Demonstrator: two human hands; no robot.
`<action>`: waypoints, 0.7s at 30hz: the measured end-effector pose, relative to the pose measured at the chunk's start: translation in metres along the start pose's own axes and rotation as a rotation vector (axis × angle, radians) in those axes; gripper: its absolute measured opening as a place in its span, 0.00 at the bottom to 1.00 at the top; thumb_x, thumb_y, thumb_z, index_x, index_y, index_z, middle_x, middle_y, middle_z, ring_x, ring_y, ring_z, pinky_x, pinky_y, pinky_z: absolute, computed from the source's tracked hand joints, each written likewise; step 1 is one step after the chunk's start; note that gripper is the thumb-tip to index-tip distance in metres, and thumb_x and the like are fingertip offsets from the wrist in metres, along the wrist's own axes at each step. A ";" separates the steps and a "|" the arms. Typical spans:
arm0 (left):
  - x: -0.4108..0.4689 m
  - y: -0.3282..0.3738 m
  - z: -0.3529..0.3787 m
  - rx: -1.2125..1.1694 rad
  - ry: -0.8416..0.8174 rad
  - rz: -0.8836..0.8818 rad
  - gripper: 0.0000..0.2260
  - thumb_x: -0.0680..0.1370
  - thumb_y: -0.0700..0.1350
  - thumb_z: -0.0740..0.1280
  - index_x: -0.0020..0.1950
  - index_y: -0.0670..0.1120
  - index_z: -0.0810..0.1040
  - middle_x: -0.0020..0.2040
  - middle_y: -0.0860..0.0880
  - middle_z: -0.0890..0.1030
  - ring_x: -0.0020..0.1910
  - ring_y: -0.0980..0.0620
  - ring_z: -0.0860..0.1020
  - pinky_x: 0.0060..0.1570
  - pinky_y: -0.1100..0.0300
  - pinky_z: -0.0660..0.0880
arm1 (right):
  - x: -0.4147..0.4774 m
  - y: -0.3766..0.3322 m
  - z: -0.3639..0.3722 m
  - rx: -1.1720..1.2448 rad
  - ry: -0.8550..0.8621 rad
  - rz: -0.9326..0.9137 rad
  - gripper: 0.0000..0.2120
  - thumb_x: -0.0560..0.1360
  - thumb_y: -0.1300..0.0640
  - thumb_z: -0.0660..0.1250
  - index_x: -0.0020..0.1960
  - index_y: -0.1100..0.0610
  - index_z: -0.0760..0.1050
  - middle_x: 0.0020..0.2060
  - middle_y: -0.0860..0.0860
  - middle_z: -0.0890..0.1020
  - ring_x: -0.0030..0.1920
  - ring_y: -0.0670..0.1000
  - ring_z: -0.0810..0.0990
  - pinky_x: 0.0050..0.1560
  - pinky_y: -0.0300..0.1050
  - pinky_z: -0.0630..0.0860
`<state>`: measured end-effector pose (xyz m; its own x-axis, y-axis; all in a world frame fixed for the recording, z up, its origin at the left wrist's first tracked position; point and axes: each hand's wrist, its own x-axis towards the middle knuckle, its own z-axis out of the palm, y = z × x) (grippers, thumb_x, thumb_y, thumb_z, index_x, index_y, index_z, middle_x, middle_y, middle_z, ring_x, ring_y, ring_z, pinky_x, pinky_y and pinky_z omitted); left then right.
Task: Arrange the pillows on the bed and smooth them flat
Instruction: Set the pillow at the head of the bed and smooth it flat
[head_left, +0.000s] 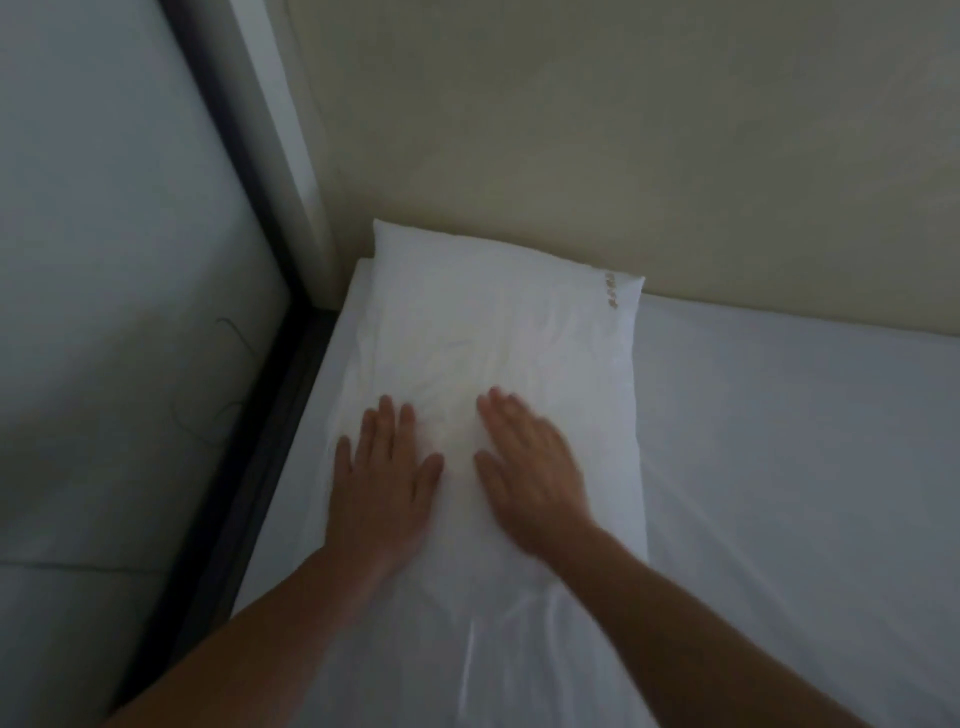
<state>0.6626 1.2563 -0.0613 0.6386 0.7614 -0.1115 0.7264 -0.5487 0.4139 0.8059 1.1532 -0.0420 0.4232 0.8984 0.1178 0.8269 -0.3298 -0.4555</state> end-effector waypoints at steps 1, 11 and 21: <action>0.004 0.010 0.001 0.017 0.011 0.049 0.33 0.76 0.63 0.38 0.78 0.49 0.45 0.80 0.46 0.46 0.78 0.47 0.45 0.76 0.44 0.45 | 0.011 0.008 -0.009 -0.022 -0.009 0.002 0.28 0.78 0.45 0.51 0.76 0.52 0.59 0.76 0.52 0.62 0.76 0.53 0.59 0.73 0.54 0.56; -0.059 -0.040 0.003 0.266 -0.101 -0.383 0.30 0.80 0.60 0.46 0.79 0.48 0.48 0.80 0.43 0.47 0.78 0.40 0.46 0.74 0.36 0.43 | -0.022 0.049 -0.011 -0.227 -0.077 0.459 0.29 0.82 0.45 0.52 0.78 0.54 0.48 0.79 0.56 0.50 0.78 0.58 0.49 0.75 0.60 0.50; -0.096 -0.061 -0.002 0.098 -0.276 -0.268 0.30 0.81 0.60 0.45 0.78 0.45 0.47 0.80 0.42 0.49 0.78 0.43 0.50 0.75 0.41 0.49 | -0.147 0.003 -0.013 -0.363 -0.209 0.601 0.29 0.81 0.44 0.48 0.78 0.50 0.43 0.79 0.54 0.47 0.78 0.57 0.44 0.76 0.60 0.47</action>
<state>0.5564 1.2180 -0.0741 0.4576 0.7681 -0.4479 0.8889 -0.3835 0.2505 0.7509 1.0168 -0.0495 0.7927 0.5570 -0.2478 0.5604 -0.8258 -0.0635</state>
